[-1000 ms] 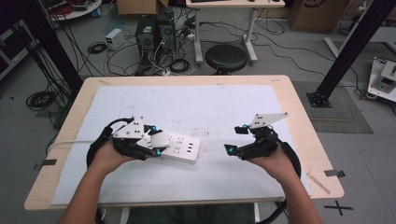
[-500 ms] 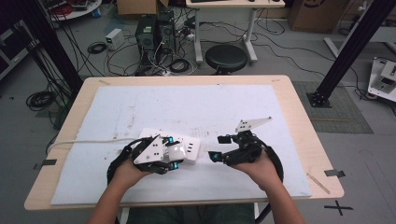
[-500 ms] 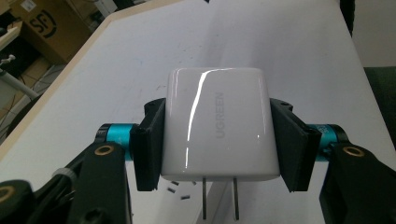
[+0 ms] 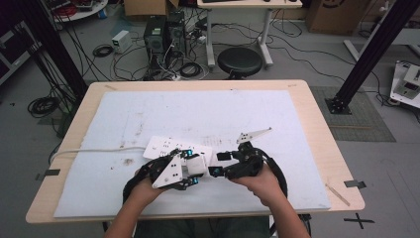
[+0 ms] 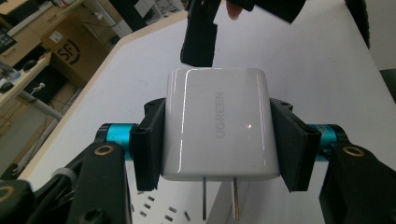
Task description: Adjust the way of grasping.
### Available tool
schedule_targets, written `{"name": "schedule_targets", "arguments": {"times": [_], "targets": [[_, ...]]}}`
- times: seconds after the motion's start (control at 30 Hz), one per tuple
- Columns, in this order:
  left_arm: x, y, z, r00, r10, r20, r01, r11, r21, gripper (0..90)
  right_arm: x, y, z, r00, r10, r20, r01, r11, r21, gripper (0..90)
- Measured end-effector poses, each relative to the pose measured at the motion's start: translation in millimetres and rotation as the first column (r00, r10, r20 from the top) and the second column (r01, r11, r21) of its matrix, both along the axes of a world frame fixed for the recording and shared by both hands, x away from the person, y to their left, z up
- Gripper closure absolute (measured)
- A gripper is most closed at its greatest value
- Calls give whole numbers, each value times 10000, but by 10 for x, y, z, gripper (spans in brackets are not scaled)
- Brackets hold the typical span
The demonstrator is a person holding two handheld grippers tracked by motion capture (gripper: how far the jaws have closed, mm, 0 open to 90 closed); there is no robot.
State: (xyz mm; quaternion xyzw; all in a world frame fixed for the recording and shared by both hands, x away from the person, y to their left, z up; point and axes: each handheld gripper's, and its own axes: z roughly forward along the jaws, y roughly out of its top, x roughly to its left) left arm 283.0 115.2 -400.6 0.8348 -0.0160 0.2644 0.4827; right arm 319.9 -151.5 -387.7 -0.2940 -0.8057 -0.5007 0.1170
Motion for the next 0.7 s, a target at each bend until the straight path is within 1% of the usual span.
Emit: {"name": "schedule_targets", "arguments": {"times": [0.03, 0.07, 0.1, 0.13, 0.17, 0.2, 0.27, 0.3, 0.37, 0.4, 0.43, 0.47, 0.5, 0.53, 0.57, 0.6, 0.63, 0.7], "targets": [[-2, -12, 1, 10000, -17, 8, 17, 10000, -28, 424, 9, 12, -10, 10000, 36, -39, -35, 9999, 94, 193], [-6, -21, 1, 10000, 22, 36, -22, 10000, -61, 425, 25, 28, -26, 9995, 154, -273, -146, 9994, 314, 193], [-5, -33, 1, 10000, -4, 30, 4, 9998, -175, 425, 30, 41, -33, 9995, 130, -272, -120, 9993, 355, 193], [-4, -40, -1, 10000, -38, -17, 37, 9997, -228, 424, 51, 75, -56, 9992, 165, -369, -155, 9995, 283, 193], [-3, -53, -2, 10000, -34, 30, 34, 9998, -189, 424, 51, 75, -56, 9992, 165, -369, -155, 9995, 283, 193], [-3, -69, -6, 10000, -33, 76, 35, 9998, -189, 424, 76, 109, -84, 9986, 155, -505, -140, 9995, 282, 193], [0, -86, -8, 10000, -58, 65, 59, 9999, -159, 424, 82, 120, -93, 9984, 131, -555, -113, 9994, 326, 193], [1, -102, -9, 10000, -55, 54, 56, 9998, -186, 424, 103, 134, -112, 9975, 180, -681, -145, 9986, 515, 194], [2, -108, -6, 9999, -86, 94, 88, 9998, -162, 425, 110, 138, -117, 9972, 158, -738, -119, 9985, 535, 197], [-1, -117, -7, 9999, -54, 87, 56, 9997, -252, 425, 123, 144, -125, 9959, 185, -887, -126, 9977, 667, 205], [3, -118, 1, 9999, -85, 78, 87, 9997, -215, 425, 123, 144, -125, 9959, 185, -887, -126, 9977, 667, 205], [1, -122, 2, 9999, -64, 93, 66, 9996, -270, 424, 132, 144, -133, 9958, 220, -891, -151, 9969, 773, 240], [1, -127, 7, 9999, -31, 137, 36, 9995, -317, 425, 134, 144, -135, 9958, 241, -888, -168, 9965, 823, 252], [3, -131, 9, 9999, -77, 83, 80, 9994, -346, 425, 134, 151, -139, 9950, 254, -963, -167, 9958, 900, 253], [2, -135, 11, 9999, -48, 101, 52, 9994, -354, 424, 143, 163, -153, 9939, 385, -1032, -280, 9945, 1011, 274], [3, -140, 12, 9999, -41, 155, 47, 9993, -366, 424, 143, 163, -153, 9939, 385, -1032, -280, 9945, 1011, 274], [3, -149, 11, 9999, -86, 78, 89, 9990, -431, 424, 143, 168, -156, 9938, 371, -1047, -269, 9950, 966, 276], [0, -166, 16, 9998, -121, 150, 126, 9993, -360, 425, 149, 175, -169, 9923, 476, -1142, -348, 9931, 1117, 353]]}}
